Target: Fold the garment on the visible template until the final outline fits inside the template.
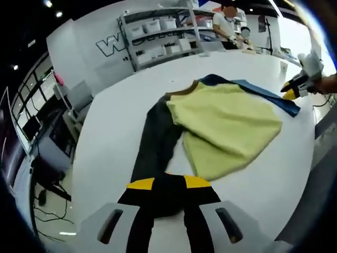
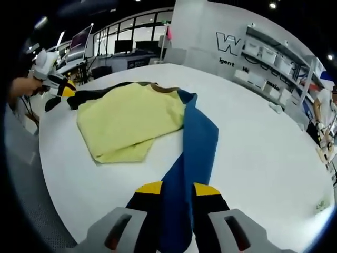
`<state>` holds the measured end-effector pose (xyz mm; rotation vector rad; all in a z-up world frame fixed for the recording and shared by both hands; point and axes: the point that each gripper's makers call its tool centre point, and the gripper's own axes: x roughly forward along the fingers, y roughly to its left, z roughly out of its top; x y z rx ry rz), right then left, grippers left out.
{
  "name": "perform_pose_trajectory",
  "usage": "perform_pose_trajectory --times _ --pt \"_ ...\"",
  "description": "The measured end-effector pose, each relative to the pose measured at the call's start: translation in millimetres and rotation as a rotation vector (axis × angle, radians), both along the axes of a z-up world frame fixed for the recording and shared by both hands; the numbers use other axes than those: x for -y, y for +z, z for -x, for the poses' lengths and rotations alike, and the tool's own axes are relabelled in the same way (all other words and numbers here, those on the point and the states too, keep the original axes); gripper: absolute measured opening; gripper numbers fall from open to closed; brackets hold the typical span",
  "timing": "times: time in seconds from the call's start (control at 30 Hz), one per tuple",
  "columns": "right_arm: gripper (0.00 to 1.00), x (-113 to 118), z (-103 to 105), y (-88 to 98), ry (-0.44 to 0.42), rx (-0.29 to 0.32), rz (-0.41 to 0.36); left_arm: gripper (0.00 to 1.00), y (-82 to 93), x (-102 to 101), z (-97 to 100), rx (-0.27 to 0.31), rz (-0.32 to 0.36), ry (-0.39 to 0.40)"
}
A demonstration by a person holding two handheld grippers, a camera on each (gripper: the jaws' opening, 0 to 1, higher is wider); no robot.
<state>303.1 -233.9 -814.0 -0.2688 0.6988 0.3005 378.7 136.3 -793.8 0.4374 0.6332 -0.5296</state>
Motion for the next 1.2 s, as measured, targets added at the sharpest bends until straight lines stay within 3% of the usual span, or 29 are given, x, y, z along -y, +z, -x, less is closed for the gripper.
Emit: perform_pose_trajectory --times 0.27,0.6,1.2 --pt "0.16 -15.3 -4.3 -5.9 0.047 -0.019 -0.011 0.16 -17.3 17.0 9.7 -0.061 0.001 -0.094" --pt "0.16 -31.9 -8.8 -13.0 0.095 -0.048 -0.043 0.13 -24.8 27.8 10.6 -0.105 0.011 -0.139" --pt "0.11 -67.0 -28.0 -23.1 0.162 -0.087 -0.122 0.05 -35.8 35.4 7.4 -0.151 0.021 -0.138"
